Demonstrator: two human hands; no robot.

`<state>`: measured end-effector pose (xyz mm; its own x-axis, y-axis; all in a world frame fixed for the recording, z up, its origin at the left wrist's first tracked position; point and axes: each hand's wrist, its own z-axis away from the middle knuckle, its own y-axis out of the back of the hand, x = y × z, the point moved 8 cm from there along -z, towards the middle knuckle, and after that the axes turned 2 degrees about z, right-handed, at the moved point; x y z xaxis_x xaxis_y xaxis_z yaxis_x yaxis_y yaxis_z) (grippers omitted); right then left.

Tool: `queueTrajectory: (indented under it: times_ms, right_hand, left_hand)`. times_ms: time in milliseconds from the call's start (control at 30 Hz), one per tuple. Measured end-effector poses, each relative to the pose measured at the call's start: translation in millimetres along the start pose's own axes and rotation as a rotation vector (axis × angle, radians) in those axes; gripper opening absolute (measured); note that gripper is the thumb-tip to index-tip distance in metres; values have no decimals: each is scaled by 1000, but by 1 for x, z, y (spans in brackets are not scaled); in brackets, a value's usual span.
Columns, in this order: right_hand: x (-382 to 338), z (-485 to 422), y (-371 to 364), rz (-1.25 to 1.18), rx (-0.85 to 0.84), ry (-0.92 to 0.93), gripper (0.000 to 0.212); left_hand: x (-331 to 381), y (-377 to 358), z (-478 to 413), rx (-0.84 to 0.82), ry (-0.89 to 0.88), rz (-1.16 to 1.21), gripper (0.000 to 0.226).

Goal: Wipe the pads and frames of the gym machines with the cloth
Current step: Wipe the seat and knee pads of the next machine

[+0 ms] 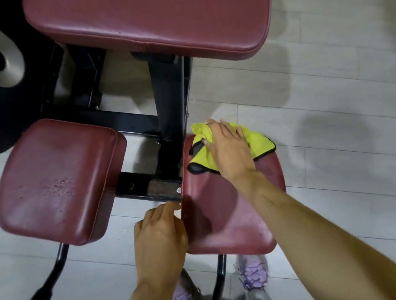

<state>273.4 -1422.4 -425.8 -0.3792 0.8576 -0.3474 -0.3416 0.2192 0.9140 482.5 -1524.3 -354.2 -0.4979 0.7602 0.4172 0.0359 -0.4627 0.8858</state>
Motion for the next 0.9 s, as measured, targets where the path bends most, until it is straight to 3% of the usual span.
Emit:
queueTrajectory:
  times_ms: [133,267,367,400,533,633,733,800,900]
  right_hand:
    - [-16,69,0,-9,107,94,56]
    - [-27,179,-38,118,51,191,78]
    - [-35,219,-57,188,77,283,61]
    - [-37,218,-54,186,87,304,60]
    - [-44,152,-33,189,13,227,91]
    - [-55,69,-8,84,77,148,66]
    - [-71,-3,-3,92,-54,80,44]
    - [-78,-24,-9,149,-132,64,38]
    - [-83,-9,-5,148,-33,116,36]
  left_hand:
    - [-10,0,-1,-11,9,-18,30]
    - [-10,0,-4,-31,-1,-52,32]
    - [-9,-2,-6,-65,-27,-65,31]
    - [-11,-1,-6,-63,-23,-78,31]
    - [-20,0,-5,-57,-14,-110,30]
    - [-27,1,-3,-47,-25,-123,31]
    - [-36,6,1,-33,-33,-120,28]
    - [-42,11,3,-23,-31,-109,20]
    - [-49,22,7,-3,-41,-91,17]
